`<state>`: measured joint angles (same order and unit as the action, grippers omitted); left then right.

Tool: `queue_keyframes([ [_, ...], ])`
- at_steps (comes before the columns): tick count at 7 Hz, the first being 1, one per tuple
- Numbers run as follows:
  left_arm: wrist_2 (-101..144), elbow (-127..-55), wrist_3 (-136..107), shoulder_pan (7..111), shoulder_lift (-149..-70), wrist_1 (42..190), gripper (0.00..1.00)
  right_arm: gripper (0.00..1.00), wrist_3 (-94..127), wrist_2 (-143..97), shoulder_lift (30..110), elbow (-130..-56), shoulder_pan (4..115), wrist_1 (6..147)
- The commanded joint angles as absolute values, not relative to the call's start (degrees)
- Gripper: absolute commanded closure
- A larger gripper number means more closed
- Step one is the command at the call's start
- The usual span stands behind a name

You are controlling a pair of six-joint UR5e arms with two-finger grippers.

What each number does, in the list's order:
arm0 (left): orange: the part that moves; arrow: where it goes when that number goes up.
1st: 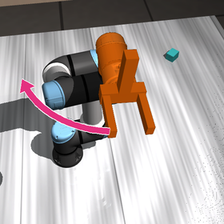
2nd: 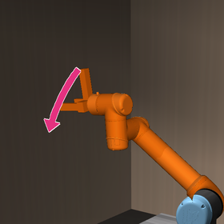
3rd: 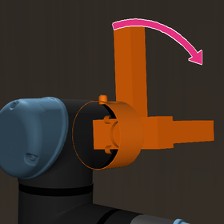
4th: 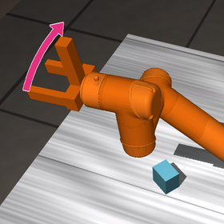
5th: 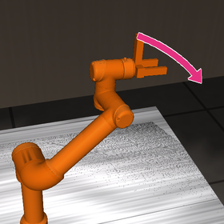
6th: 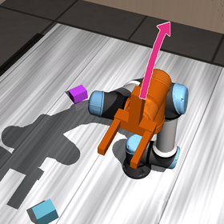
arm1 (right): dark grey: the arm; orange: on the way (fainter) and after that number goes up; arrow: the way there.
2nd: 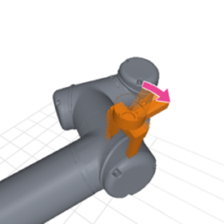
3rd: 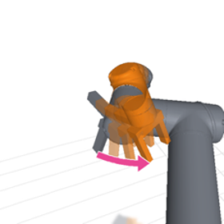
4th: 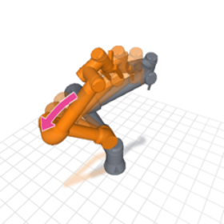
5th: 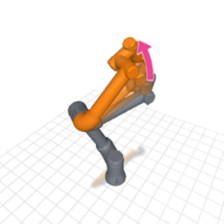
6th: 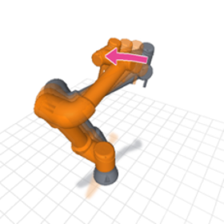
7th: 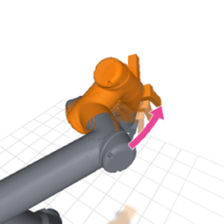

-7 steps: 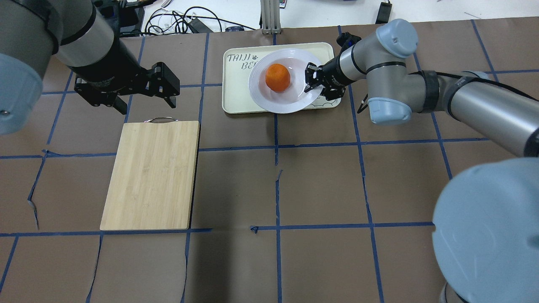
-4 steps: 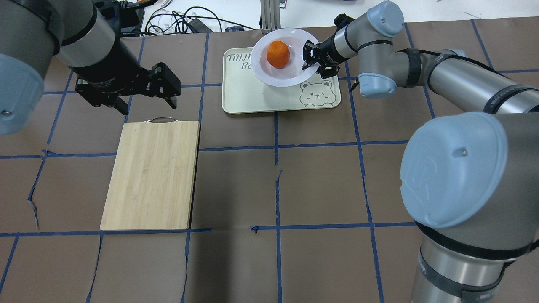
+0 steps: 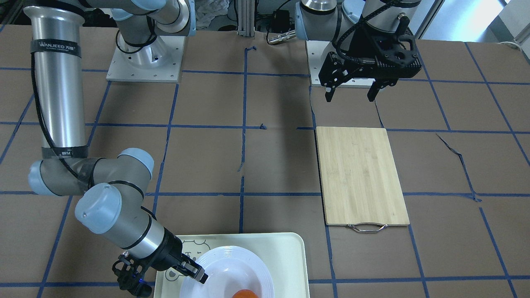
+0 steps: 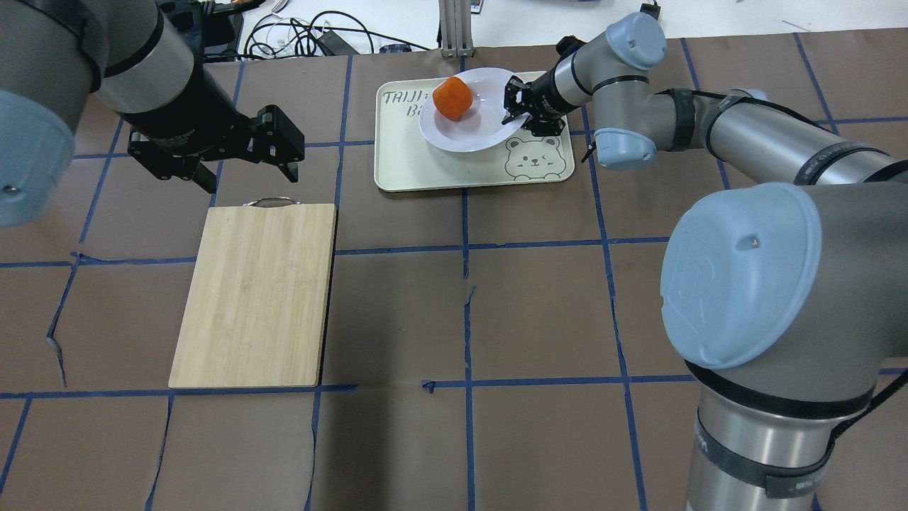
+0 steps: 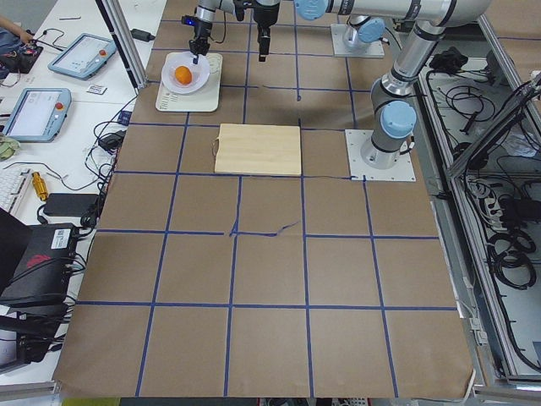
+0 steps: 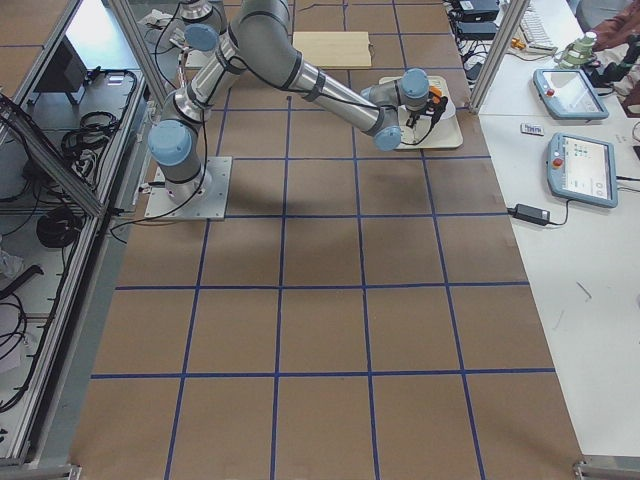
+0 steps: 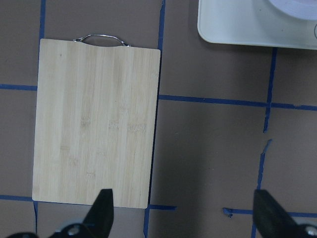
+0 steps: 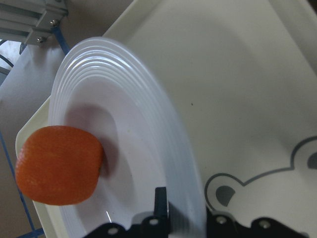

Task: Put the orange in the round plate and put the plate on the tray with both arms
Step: 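Release the plate and raise the right gripper away from the tray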

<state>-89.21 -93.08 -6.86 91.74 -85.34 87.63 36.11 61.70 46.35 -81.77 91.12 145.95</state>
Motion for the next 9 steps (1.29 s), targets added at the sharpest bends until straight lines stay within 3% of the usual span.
queue_keyframes([
  [1,-89.2,-93.1,-6.9,91.7,-85.3,87.5,0.00,0.00,32.1,65.2,46.7,-81.6,90.2,145.6],
  [5,-89.2,-93.1,-6.9,91.7,-85.3,87.5,0.00,0.00,2.5,82.9,55.9,-81.2,86.4,122.6],
  [9,-89.2,-93.1,-6.9,91.7,-85.3,87.5,0.00,0.00,-6.2,87.4,78.4,-81.6,86.9,96.7],
])
